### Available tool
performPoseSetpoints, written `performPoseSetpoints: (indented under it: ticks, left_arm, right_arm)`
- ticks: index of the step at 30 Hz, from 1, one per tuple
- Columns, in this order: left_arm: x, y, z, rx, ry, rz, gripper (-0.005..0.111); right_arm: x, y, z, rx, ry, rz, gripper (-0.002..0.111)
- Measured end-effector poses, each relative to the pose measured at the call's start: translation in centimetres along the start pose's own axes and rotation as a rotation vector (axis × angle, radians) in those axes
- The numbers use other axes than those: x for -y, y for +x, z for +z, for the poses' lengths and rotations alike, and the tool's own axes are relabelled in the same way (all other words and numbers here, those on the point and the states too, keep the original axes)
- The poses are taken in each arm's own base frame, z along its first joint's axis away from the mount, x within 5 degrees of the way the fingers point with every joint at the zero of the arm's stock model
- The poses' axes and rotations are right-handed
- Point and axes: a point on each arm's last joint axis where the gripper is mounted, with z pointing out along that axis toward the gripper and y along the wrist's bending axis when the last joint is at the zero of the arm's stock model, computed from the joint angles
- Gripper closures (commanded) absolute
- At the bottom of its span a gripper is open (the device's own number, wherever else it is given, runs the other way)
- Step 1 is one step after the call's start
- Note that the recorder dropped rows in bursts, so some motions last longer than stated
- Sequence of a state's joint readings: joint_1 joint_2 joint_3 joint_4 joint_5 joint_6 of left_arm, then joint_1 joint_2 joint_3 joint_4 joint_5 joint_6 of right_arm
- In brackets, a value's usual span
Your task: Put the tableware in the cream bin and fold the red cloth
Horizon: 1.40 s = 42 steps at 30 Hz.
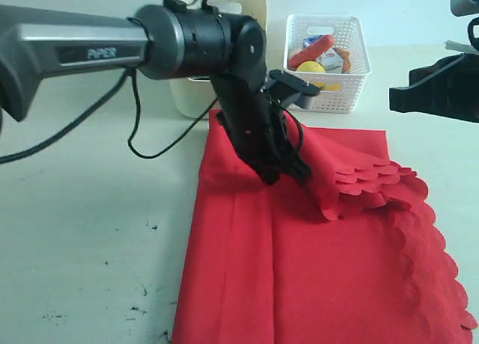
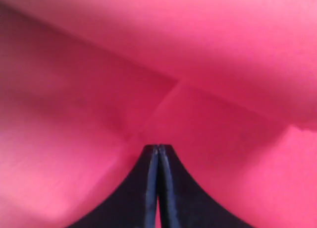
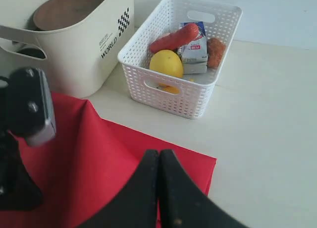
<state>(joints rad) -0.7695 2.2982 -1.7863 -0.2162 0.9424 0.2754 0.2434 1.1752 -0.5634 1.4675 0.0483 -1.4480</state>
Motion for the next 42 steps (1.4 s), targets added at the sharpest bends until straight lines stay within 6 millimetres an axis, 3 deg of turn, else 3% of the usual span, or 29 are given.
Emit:
performPoseSetpoints:
  ticks: [5,10,13,19,30,37,42]
  left_arm:
    - [1.8,-1.3,2.1,0.109,-0.021,0.047,0.106]
    - [3.0,-7.0,-2.9,0.492,-0.05,0.064,0.106]
    - [2.2,-7.7,-4.5,0.529,-0.059,0.052,0.106]
    - [-0.8,-6.0,-5.7,0.379,-0.043,0.0,0.106]
    - [-4.3,-3.8,-17.6,0.51,-0.101,-0.08,0.106]
    - [-5.8,-0.3,-24.7,0.55,-0.16,-0.122,0.106]
    - [-5.8,3.3,-27.5,0.562,-0.192,-0.159,0.106]
  right_arm:
    - [0.0,0.0,0.0,0.0,0.0,0.0,0.108]
    - [0.4,0.0,0.0,0.005,0.04,-0.002,0.108]
    - [1.1,-0.1,-0.1,0.016,0.126,-0.004,0.108]
    - [1.7,-0.2,-0.2,0.023,0.185,0.0,0.108]
    - [1.7,-0.2,-0.2,0.023,0.189,0.002,0.108]
    - [1.7,-0.2,-0.2,0.024,0.191,0.006,0.108]
    - [1.7,-0.2,-0.2,0.024,0.191,0.009,0.108]
